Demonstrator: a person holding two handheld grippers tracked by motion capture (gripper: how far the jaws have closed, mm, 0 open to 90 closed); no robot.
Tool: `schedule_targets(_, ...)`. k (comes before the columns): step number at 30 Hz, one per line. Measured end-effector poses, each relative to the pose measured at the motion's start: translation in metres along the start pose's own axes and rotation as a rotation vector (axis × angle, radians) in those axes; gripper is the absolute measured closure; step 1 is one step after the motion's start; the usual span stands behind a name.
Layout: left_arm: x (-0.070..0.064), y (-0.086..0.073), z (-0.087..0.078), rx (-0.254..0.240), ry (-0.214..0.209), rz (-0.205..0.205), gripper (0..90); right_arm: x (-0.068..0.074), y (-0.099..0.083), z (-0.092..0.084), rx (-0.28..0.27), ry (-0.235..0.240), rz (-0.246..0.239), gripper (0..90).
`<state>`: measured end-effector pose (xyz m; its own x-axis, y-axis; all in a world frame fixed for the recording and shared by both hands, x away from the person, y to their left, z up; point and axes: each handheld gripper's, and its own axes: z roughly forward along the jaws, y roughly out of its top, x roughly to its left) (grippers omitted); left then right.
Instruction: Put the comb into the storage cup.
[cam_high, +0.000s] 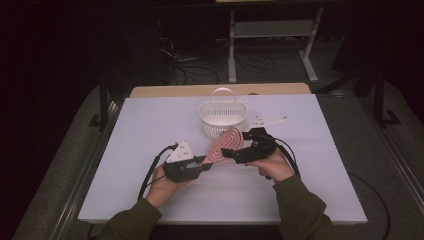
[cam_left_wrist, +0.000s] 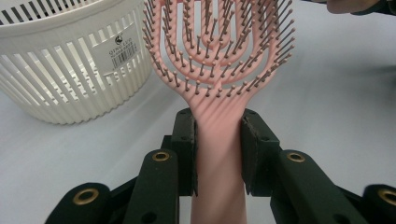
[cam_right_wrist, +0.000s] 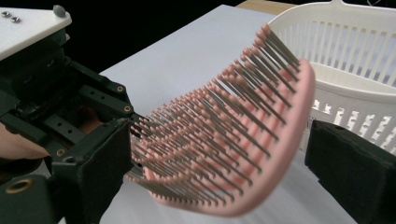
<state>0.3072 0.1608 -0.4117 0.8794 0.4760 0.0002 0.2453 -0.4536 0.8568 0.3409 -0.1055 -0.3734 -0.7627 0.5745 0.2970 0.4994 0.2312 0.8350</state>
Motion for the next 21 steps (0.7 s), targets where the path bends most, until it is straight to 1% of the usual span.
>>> schedule_targets(9,-0.002,0.000,0.001,-0.002,0.000,0.004,70.4,0.000,0.002,0.006,-0.002,0.009,0.023,13.6)
schedule_targets(10,-0.001,0.000,0.001,-0.003,0.002,0.003,70.4,0.000,0.003,0.007,0.001,0.011,0.033,14.4)
schedule_targets(13,-0.001,0.000,0.001,-0.006,0.005,0.002,70.4,0.000,0.003,0.008,0.002,0.013,0.033,15.6)
schedule_targets(18,-0.001,-0.001,0.002,-0.004,0.010,0.001,70.3,-0.001,0.003,0.010,0.003,0.024,0.055,22.2)
schedule_targets(19,-0.001,-0.001,0.002,-0.004,0.010,0.001,70.3,-0.001,0.003,0.010,0.003,0.024,0.055,22.2)
schedule_targets(21,-0.001,-0.002,0.002,-0.005,0.012,0.000,70.3,-0.001,0.003,0.010,0.004,0.026,0.058,25.4)
